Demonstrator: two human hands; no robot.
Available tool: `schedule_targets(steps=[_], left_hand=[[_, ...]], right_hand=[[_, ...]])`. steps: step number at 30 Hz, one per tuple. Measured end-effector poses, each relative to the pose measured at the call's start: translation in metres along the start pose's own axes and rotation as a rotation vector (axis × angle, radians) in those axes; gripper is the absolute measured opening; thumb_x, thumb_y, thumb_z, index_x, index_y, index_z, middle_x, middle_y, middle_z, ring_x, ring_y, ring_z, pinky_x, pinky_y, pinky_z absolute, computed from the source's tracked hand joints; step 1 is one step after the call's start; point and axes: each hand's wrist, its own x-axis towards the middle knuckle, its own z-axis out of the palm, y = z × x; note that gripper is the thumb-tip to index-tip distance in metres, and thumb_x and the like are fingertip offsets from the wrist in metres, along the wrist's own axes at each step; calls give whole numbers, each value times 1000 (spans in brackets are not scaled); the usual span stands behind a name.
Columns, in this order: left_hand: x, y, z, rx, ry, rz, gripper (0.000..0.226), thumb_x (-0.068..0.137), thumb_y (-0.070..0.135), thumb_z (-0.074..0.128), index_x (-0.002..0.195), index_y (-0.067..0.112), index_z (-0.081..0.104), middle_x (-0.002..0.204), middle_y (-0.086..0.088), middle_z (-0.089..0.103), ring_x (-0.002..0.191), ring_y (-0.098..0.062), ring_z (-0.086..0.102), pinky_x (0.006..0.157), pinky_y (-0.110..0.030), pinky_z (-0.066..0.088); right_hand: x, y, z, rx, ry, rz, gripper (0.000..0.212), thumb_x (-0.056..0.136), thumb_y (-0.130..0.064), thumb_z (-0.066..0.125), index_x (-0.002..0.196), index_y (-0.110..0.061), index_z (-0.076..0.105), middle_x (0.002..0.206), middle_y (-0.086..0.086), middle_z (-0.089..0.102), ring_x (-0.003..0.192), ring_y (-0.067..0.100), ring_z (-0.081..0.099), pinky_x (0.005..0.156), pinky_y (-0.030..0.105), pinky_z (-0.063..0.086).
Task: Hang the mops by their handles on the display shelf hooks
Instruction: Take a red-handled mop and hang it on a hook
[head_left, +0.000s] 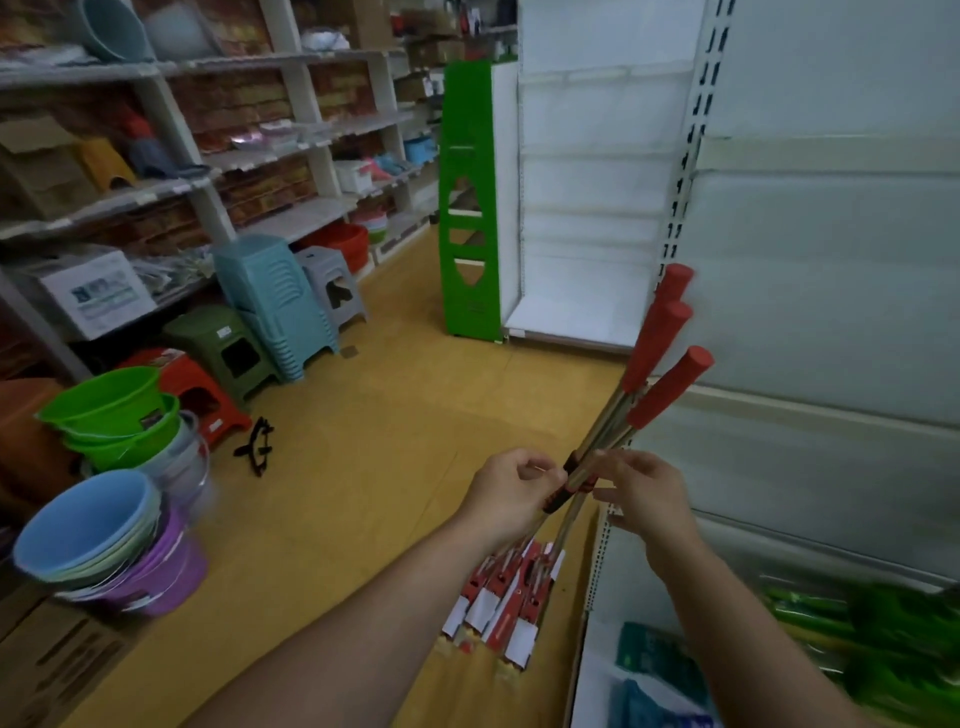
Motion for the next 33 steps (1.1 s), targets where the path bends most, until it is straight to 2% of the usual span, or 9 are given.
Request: schedule_targets(steps=[3,8,12,16,20,23,28,30,33], left_hand=[[37,7,9,6,-46,-1,27,100,37,64,123,22,65,111,3,65,111,-24,67,91,-36,52],[86,20,31,71,-143,6,26,100,37,64,121,21,66,100,9,64,102,-18,66,81,-27,47],[114,29,45,118,-181,34,29,101,36,63,124,20,66,100,12,60,97,-11,59,76,-22,43],[135,36,52,153,-224,56,31,100,34,64,126,17,66,107,6,60,101,-13,57,70,-19,41],[159,35,51,179,-282,93,34,97,34,67,126,17,66,115,2,67,101,-14,61,72,-21,45],[177,34,47,196,-344,135,35,97,33,67,127,17,67,121,-1,70,107,-19,65,86,-30,54],[210,25,30,216,-500,200,41,94,37,69,129,17,66,125,2,69,115,-18,64,90,-28,48],[222,18,18,248,-567,239,42,93,38,70,130,18,66,125,2,69,118,-19,64,94,-29,50],[237,8,-7,289,-680,287,43,92,37,71,131,21,65,118,6,66,117,-19,64,100,-35,53]], right_hand=[[34,2,-10,15,97,37,13,98,-28,68,105,-18,69,103,2,74,89,19,72,88,50,58],[73,5,-24,22,221,57,50,93,-34,73,137,-14,58,116,5,70,100,24,71,96,54,58],[86,2,-22,-4,251,36,60,91,-38,76,142,-16,55,102,-7,68,105,24,70,97,54,57],[97,0,-17,-15,279,10,50,90,-37,76,134,-19,62,106,-7,72,102,18,70,95,51,59],[107,1,-7,12,337,2,38,91,-31,77,126,-20,67,111,-4,74,102,16,70,95,44,58],[113,0,5,-3,389,-16,31,92,-30,74,121,-19,69,109,-3,75,99,13,70,87,36,57],[118,-8,31,1,599,10,15,95,-32,72,105,-21,71,96,-4,75,92,16,72,78,33,56],[114,-12,46,12,657,24,6,95,-32,72,98,-28,69,94,-8,75,91,13,72,83,36,58],[107,-19,78,-1,740,40,18,92,-34,73,104,-21,74,96,-3,77,91,17,74,88,41,60]])
